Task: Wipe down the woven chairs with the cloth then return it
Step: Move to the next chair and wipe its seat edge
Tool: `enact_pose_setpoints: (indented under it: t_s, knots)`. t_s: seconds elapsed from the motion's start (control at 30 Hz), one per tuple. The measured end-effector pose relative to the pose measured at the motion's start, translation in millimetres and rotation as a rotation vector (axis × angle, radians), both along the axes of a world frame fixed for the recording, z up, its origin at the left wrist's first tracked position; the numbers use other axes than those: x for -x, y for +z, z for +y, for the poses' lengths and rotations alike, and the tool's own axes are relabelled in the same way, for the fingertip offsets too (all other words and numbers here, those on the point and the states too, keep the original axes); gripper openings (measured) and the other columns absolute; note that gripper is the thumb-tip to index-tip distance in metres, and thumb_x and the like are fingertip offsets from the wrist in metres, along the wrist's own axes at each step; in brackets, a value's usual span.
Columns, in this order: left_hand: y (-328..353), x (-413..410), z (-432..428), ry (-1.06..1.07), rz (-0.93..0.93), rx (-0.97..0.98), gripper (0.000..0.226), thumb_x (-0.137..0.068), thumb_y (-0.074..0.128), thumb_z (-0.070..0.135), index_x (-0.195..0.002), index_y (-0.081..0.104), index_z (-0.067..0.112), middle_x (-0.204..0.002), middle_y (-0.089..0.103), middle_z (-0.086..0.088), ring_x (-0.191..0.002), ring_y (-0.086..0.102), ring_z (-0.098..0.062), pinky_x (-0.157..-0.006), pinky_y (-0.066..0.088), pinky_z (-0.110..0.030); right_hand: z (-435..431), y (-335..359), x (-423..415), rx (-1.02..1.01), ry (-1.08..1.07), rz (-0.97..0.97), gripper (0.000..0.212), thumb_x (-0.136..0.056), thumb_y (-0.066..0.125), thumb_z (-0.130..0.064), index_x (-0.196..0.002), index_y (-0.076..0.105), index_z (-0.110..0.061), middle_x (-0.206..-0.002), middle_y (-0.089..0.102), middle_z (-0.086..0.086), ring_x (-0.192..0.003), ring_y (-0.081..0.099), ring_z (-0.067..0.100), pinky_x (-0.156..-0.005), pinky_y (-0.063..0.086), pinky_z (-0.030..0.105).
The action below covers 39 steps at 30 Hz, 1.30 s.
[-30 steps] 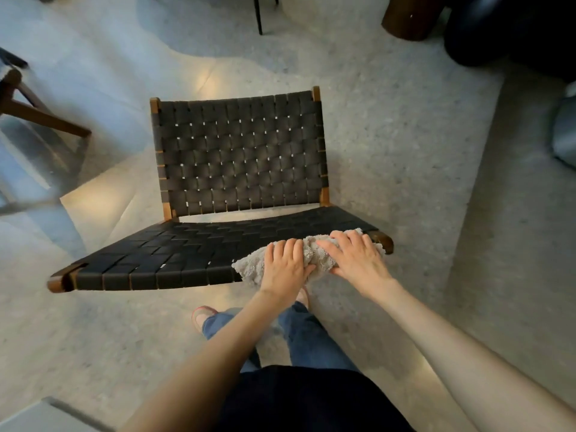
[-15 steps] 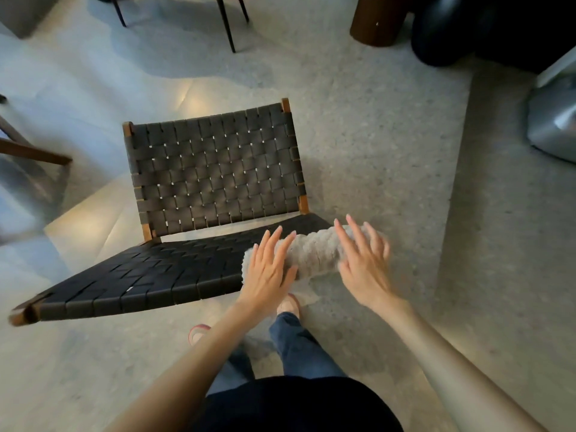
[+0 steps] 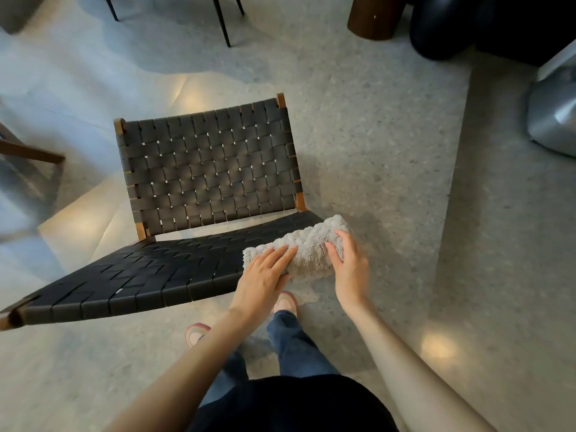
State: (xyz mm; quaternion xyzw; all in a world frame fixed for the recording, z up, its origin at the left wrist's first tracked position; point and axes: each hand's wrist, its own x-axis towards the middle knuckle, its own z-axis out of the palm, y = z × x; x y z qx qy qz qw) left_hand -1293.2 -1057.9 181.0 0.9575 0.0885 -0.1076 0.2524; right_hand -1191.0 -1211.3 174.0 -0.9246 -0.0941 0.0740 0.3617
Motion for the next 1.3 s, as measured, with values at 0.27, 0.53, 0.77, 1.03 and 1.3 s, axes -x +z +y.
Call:
enact_pose_setpoints:
  t_s: [0.27,0.53,0.77,1.03,1.3]
  knots:
    - [11.5,0.6,-2.6,-0.051,-0.032,-0.036,0.052,-0.099,0.045,0.027,-0.148,0.026,0.03,-0.152,0.032,0.005,-0.139,0.031,-0.018,-0.114,0.024,-0.031,-15.6,9.5,17.1,-0.01,0.037,-0.098,0.038,-0.087,0.068,-0.006,-0.124,0.063,-0.009,-0.103,0.071,0.013,-0.081,0.068,0.027,-0.068,0.052,0.031]
    - [10.4,-11.0,4.0,-0.008,0.024,-0.071,0.048,-0.099,0.036,0.043,-0.146,0.031,0.034,-0.147,0.035,0.004,-0.118,0.038,-0.017,-0.093,0.038,-0.028,-1.5,15.5,-22.0,0.243,0.224,0.172,0.026,-0.096,0.045,-0.043,-0.109,0.043,-0.019,-0.114,0.056,0.008,-0.086,0.057,0.02,-0.065,0.046,0.031]
    - [-1.7,-3.8,-2.7,0.044,0.098,-0.11,0.049,-0.1,0.026,0.044,-0.148,0.014,0.043,-0.151,0.03,0.009,-0.129,0.028,-0.019,-0.106,0.02,-0.033,-10.5,9.4,-7.5,0.315,0.273,0.071,0.038,-0.102,0.038,-0.033,-0.133,0.046,-0.012,-0.117,0.053,0.019,-0.085,0.06,0.033,-0.065,0.053,0.041]
    - [7.0,-3.5,-8.7,0.036,0.018,-0.105,0.05,-0.101,0.036,0.035,-0.148,0.019,0.04,-0.149,0.033,0.008,-0.121,0.033,-0.017,-0.101,0.027,-0.026,-10.3,19.7,8.1,0.314,0.192,0.064,0.037,-0.103,0.039,-0.019,-0.139,0.044,-0.015,-0.115,0.058,0.016,-0.092,0.061,0.03,-0.075,0.051,0.039]
    - [26.5,-10.6,-3.4,0.058,-0.025,0.04,0.046,-0.095,0.054,0.016,-0.138,0.047,0.03,-0.128,0.048,-0.002,-0.111,0.044,-0.019,-0.09,0.042,-0.026,-17.8,35.7,11.8,0.206,0.192,0.077,0.044,-0.099,0.049,-0.005,-0.142,0.045,-0.012,-0.131,0.058,0.016,-0.113,0.06,0.03,-0.094,0.049,0.04]
